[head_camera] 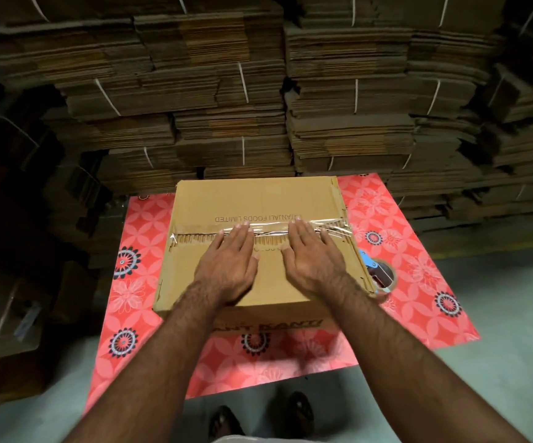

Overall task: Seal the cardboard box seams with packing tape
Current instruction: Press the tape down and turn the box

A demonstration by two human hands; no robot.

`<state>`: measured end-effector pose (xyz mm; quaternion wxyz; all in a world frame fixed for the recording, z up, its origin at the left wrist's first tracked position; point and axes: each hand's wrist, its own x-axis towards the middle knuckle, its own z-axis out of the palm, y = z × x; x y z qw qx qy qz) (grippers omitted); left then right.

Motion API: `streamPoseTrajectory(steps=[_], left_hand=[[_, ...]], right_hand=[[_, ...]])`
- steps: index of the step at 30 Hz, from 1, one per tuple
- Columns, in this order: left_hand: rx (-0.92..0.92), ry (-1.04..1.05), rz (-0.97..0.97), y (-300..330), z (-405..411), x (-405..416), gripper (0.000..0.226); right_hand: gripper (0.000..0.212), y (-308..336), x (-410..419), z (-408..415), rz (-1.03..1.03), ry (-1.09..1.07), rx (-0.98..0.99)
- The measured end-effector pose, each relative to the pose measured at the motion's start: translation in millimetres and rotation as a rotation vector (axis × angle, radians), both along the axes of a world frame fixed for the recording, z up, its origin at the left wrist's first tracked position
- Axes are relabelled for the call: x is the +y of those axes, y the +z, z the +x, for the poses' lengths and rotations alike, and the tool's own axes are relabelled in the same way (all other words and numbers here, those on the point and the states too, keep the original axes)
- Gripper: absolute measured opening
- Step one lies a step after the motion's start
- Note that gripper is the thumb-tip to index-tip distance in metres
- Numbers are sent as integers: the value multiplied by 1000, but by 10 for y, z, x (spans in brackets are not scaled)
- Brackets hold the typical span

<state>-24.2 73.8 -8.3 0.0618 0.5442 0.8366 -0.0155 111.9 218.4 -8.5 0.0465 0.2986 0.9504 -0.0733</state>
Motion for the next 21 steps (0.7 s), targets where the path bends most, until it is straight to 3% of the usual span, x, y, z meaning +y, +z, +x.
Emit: streamPoseTrajectory(steps=[11, 17, 21], left_hand=[[6, 22, -20, 22, 18, 0, 67], [-13, 15, 6, 12, 20, -2, 74], [-51, -16, 62, -17, -8, -19, 82]], right_hand=[[71, -111, 224, 161, 42, -285, -12], [68, -46, 302, 131, 4, -478, 96], [55, 40, 448, 89, -71, -585, 205]])
